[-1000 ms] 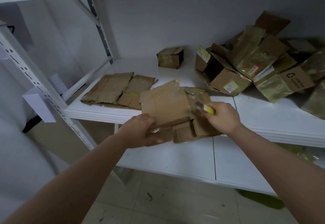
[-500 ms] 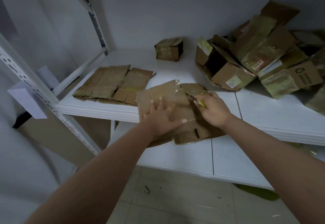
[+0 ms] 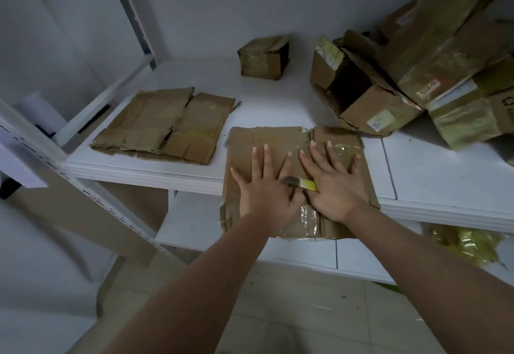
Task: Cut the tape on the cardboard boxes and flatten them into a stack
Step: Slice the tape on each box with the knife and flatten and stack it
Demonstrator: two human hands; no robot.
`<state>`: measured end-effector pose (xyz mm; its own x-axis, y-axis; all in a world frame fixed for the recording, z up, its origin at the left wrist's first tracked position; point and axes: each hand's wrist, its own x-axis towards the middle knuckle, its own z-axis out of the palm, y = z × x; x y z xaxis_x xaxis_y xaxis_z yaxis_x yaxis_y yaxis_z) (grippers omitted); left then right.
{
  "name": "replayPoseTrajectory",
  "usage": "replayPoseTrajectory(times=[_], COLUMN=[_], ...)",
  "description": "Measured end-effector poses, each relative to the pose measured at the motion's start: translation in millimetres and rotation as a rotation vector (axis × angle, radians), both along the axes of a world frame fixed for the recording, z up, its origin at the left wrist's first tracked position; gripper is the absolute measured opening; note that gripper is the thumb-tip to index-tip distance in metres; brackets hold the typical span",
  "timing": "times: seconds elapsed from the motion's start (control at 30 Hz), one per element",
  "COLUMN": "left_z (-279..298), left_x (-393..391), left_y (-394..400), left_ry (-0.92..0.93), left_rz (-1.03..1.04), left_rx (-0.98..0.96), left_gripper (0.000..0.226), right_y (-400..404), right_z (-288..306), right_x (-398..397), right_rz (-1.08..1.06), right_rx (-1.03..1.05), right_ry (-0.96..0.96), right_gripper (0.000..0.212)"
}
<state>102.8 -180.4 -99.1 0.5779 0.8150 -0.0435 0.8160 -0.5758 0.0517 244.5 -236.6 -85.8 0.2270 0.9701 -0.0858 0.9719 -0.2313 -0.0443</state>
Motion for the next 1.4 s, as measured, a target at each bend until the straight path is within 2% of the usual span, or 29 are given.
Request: replayPoseTrajectory(times=[0.17,0.53,0.6,0.67,0.73,0.77,0.9,1.03,1.13,1.23,1.3,1.4], left_z=[-6,-2,5,15,27,33,44,38,38,35,36,44], left_x=[3,4,3,1,0,0,-13,-40,-49,-51,-53,-56], left_y=[1,2,3,6,7,6,-4,-9,-15,-18,-17,-13], left_ry=[-0.002,0.025,0.036,0.023,-0.033,-0.059,-0.172,-0.211,-0.211,-0.263,-0.284,-0.296], left_rz=[0.018,0.005,-0.007,-0.004,0.038,0.064,0.18,0.405,0.513,0.525,0.506,0.44], left_rx=[0.046,0.001,-0.049,-0.126,-0.182,-0.171,0.007,0.062,-0.041,-0.178,-0.159,-0.009], left_gripper=[0.07,0.067,0.066,0.068,0.074,0.078,0.077,0.073,0.071,0.077,0.078,0.074], right_y=[3,7,10,14,15,13,-7,-21,-20,-17,-17,-12], right_z=[-3,-1,6,20,34,38,37,30,28,27,26,25], right_x=[1,5,8,15,20,21,16,15,3,-5,-7,-12], right_rz=[0.011,0.01,0.003,-0.037,-0.093,-0.113,-0.287,-0.549,-0.567,-0.548,-0.542,-0.564], right_rx=[-0.01,-0.091,-0.112,-0.102,0.002,0.079,0.223,0.179,0.168,0.193,0.208,0.249], right_ry=[-0.03,0.081,0.185,0.403,0.579,0.605,0.452,0.411,0.444,0.432,0.392,0.367], right_gripper=[0.065,0.067,0.061,0.05,0.041,0.038,0.042,0.058,0.058,0.053,0.053,0.052])
